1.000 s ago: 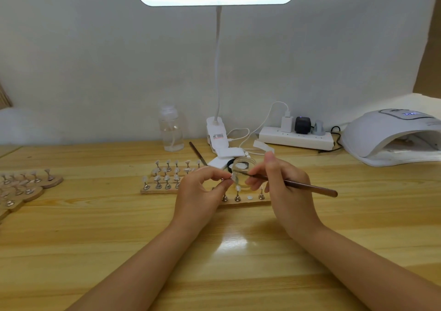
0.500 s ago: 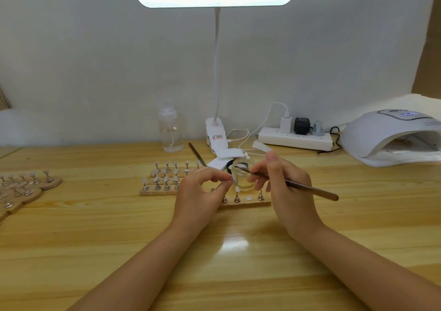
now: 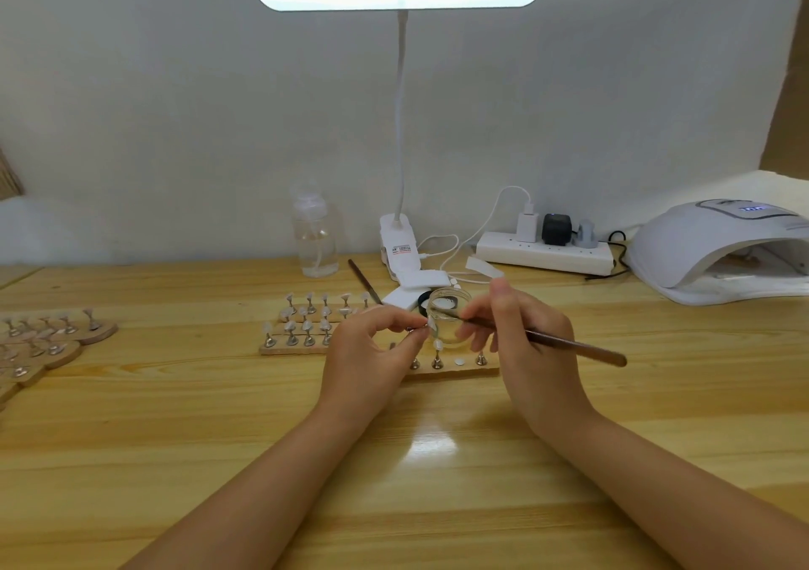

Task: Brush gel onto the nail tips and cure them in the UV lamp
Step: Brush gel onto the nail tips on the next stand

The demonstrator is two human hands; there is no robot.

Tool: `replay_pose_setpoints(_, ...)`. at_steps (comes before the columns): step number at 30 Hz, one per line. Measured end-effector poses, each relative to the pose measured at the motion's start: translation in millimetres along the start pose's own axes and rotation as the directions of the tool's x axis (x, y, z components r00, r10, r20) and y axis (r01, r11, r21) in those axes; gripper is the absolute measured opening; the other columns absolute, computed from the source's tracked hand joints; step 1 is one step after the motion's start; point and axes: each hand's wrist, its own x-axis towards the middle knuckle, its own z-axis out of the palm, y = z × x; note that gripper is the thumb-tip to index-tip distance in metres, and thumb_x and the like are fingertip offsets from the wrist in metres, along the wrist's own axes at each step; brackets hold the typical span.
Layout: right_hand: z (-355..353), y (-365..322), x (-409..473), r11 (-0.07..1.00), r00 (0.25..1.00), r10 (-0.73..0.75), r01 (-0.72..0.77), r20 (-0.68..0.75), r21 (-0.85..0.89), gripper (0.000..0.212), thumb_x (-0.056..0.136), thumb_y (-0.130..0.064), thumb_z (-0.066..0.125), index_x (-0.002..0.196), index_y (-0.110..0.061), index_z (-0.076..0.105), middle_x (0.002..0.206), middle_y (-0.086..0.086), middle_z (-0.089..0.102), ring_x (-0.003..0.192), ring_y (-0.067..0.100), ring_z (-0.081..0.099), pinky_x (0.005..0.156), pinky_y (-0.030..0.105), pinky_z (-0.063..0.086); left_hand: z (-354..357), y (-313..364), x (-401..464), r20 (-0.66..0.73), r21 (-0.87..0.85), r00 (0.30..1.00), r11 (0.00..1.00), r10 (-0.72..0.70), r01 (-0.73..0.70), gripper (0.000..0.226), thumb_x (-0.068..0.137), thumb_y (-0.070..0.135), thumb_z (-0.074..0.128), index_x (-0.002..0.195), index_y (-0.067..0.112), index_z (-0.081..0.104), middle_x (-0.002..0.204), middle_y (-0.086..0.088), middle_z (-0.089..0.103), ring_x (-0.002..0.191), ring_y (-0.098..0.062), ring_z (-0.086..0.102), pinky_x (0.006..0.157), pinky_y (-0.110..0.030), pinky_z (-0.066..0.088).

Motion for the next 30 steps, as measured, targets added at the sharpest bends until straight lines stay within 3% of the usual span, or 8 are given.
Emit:
replay_pose_setpoints(4, 0.1, 0.0, -0.9, 0.997, 0.997, 0.073, -0.073, 0.009, 0.034, 0.050, 0.080, -0.052, 0.039, 0.058, -0.015, 0.065, 0.051, 0.009, 0.063, 0.045, 0.010, 0.056, 0.048, 0.015, 0.044, -0.1, 0.5, -0.6, 0.004, 0.004, 1.000, 1.000, 0.003, -0.003, 0.031, 0.073, 0.008, 0.074, 0.069, 0.037, 0.064, 0.076, 0.013, 0.067, 0.082, -0.008, 0.061, 0.079, -0.019, 0.045)
replay_pose_setpoints(8, -0.1, 0.9, -1.9, 1.000, 1.000, -0.012, 0.012, -0.004, 0.014, 0.043, 0.091, -0.040, 0.038, 0.066, -0.017, 0.064, 0.060, 0.005, 0.065, 0.052, 0.006, 0.057, 0.051, 0.012, 0.043, -0.3, 0.4, -0.1, 0.006, 0.003, 1.000, 1.000, 0.003, -0.003, 0.029, 0.074, 0.009, 0.073, 0.071, 0.037, 0.064, 0.075, 0.017, 0.066, 0.080, -0.001, 0.061, 0.076, -0.009, 0.044)
replay_pose_setpoints(10, 0.6, 0.2, -2.0, 1.000, 1.000, 0.008, -0.009, 0.025, 0.026, 0.044, 0.086, -0.044, 0.038, 0.065, -0.016, 0.064, 0.058, 0.004, 0.065, 0.051, 0.005, 0.058, 0.051, 0.012, 0.043, 0.0, 0.3, -0.2, 0.007, 0.005, 1.000, 1.000, 0.013, -0.013, 0.029, 0.074, 0.008, 0.073, 0.072, 0.036, 0.065, 0.074, 0.020, 0.065, 0.080, 0.002, 0.060, 0.074, -0.006, 0.043)
replay_pose_setpoints(13, 0.8, -0.6, -3.0, 0.999, 0.999, 0.002, -0.003, 0.032, 0.052, 0.051, 0.094, -0.043, 0.038, 0.060, -0.015, 0.064, 0.053, 0.009, 0.062, 0.048, 0.011, 0.058, 0.049, 0.016, 0.045, -0.3, 0.9, -0.3, 0.000, 0.019, 0.999, 0.999, 0.035, -0.035, 0.024, 0.075, 0.008, 0.072, 0.074, 0.032, 0.067, 0.076, 0.021, 0.064, 0.082, 0.004, 0.061, 0.075, -0.004, 0.042)
replay_pose_setpoints(16, -0.2, 0.1, -2.4, 0.998, 0.998, -0.061, 0.061, 0.010, 0.023, 0.039, 0.090, -0.031, 0.036, 0.066, -0.018, 0.063, 0.058, 0.004, 0.064, 0.052, 0.005, 0.057, 0.051, 0.011, 0.041, 0.0, 0.5, -0.1, -0.012, 0.022, 0.996, 0.996, 0.083, -0.083, 0.020, 0.074, 0.007, 0.072, 0.080, 0.025, 0.070, 0.082, 0.011, 0.065, 0.084, -0.003, 0.060, 0.077, -0.009, 0.043)
replay_pose_setpoints(19, -0.8, 0.9, -1.5, 0.998, 0.998, -0.058, 0.058, 0.008, 0.002, 0.037, 0.090, -0.031, 0.035, 0.070, -0.017, 0.063, 0.062, 0.003, 0.064, 0.056, 0.006, 0.056, 0.053, 0.010, 0.039, -0.1, 0.6, -0.7, -0.011, 0.025, 0.995, 0.994, 0.103, -0.102, 0.018, 0.073, 0.006, 0.072, 0.083, 0.021, 0.072, 0.083, 0.002, 0.064, 0.082, -0.008, 0.058, 0.075, -0.016, 0.045)
replay_pose_setpoints(27, 0.4, 1.1, -1.2, 0.997, 0.997, -0.075, 0.075, 0.027, -0.004, 0.038, 0.091, -0.033, 0.035, 0.071, -0.019, 0.065, 0.067, -0.001, 0.068, 0.059, 0.005, 0.060, 0.055, 0.007, 0.040, -0.2, -0.1, -0.6, -0.024, -0.024, 0.994, 0.994, 0.106, -0.107, 0.035, 0.072, 0.004, 0.073, 0.075, 0.038, 0.066, 0.068, 0.031, 0.064, 0.076, 0.006, 0.062, 0.073, -0.006, 0.044)
replay_pose_setpoints(30, 0.1, -0.2, -1.6, 0.998, 0.999, -0.050, 0.050, 0.007, 0.049, 0.040, 0.089, -0.033, 0.036, 0.067, -0.017, 0.065, 0.058, 0.000, 0.066, 0.053, 0.003, 0.059, 0.052, 0.008, 0.041, 0.0, -1.1, -0.1, -0.021, -0.020, 0.994, 0.994, 0.106, -0.106, 0.035, 0.072, 0.003, 0.072, 0.077, 0.038, 0.066, 0.068, 0.031, 0.063, 0.075, 0.008, 0.062, 0.072, -0.004, 0.043)
